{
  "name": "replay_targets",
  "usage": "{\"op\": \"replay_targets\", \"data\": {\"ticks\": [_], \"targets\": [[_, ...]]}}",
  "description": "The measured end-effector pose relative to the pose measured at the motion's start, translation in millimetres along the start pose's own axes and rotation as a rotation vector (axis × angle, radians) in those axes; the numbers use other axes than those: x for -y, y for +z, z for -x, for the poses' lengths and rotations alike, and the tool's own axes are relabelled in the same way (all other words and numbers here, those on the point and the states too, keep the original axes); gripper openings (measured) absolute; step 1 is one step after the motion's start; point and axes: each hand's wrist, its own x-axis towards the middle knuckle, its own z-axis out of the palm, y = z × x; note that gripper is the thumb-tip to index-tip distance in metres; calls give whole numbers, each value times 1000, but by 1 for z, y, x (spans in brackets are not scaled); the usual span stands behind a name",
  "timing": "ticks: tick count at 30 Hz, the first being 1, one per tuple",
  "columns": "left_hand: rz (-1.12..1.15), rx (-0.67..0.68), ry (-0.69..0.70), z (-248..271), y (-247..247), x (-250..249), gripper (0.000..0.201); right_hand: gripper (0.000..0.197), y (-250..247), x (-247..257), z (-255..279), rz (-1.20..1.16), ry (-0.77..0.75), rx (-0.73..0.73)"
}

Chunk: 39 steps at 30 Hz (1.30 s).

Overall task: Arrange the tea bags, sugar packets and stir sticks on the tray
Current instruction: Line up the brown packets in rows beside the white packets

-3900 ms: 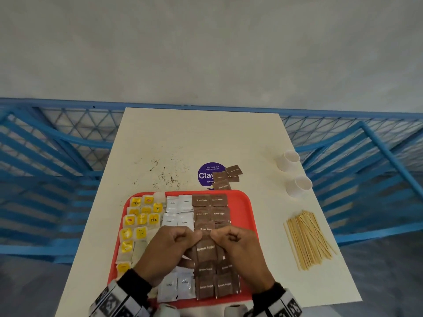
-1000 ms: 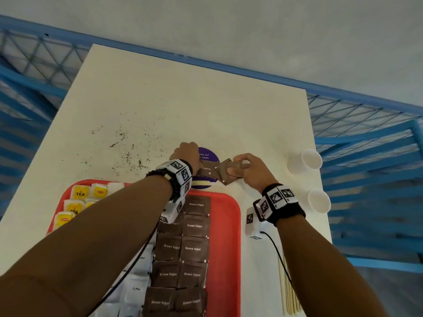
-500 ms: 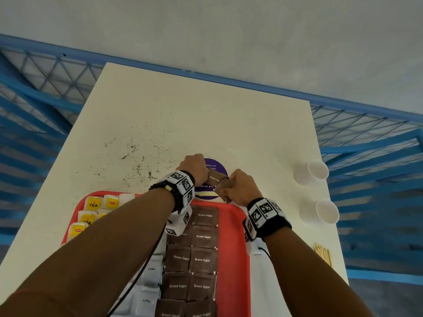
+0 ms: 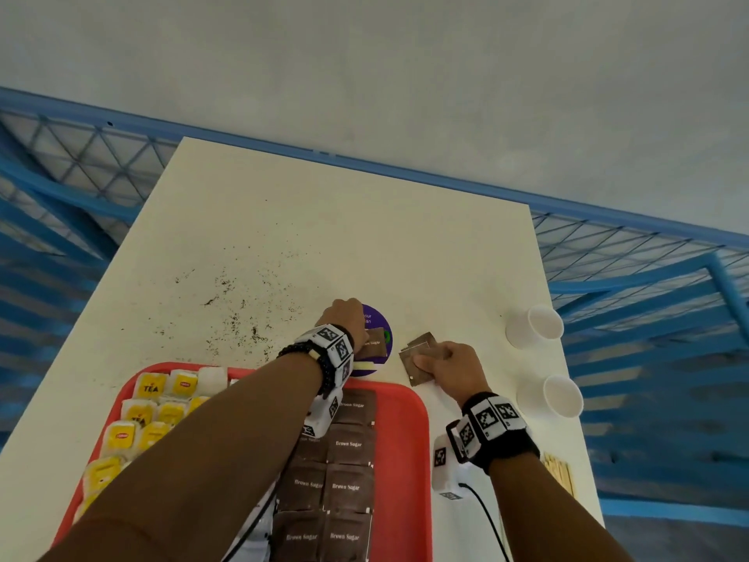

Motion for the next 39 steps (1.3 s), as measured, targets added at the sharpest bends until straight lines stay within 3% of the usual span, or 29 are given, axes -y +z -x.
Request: {"op": "replay_targets", "data": {"ticks": [3,6,8,10,13,18,24,29,35,38,39], "targets": [[4,11,13,2,-2,0,21,7,-2,2,5,-122,-4,32],[151,77,34,6,-16,4,42,4,-4,12,14,-253,4,96],[324,192,113,17,-29,9,38,11,-5,22,25,-410,4,197],[630,272,148,39,-40,14,21,18,-5,38,38,-498,-32,294],[1020,384,118,76,-51,22,13,22,-2,62,60,-435,-140,297],[1375,533,132,140,-75,39,30,15,2,98,116,-296,-298,258],[1566,664,176,208,-68,56,50,33,32,113,184,-188,-338,365],[1509,582,80,239,-31,86,45,48,72,88,229,98,-404,42],[1496,616,21,263,-4,129,39,28,82,47,261,-5,-278,66],[1461,587,81,279,-1,137,29,5,75,40,278,-176,-278,201],[1405,562,107,283,-1,138,28,12,74,36,283,-195,-281,244]]}}
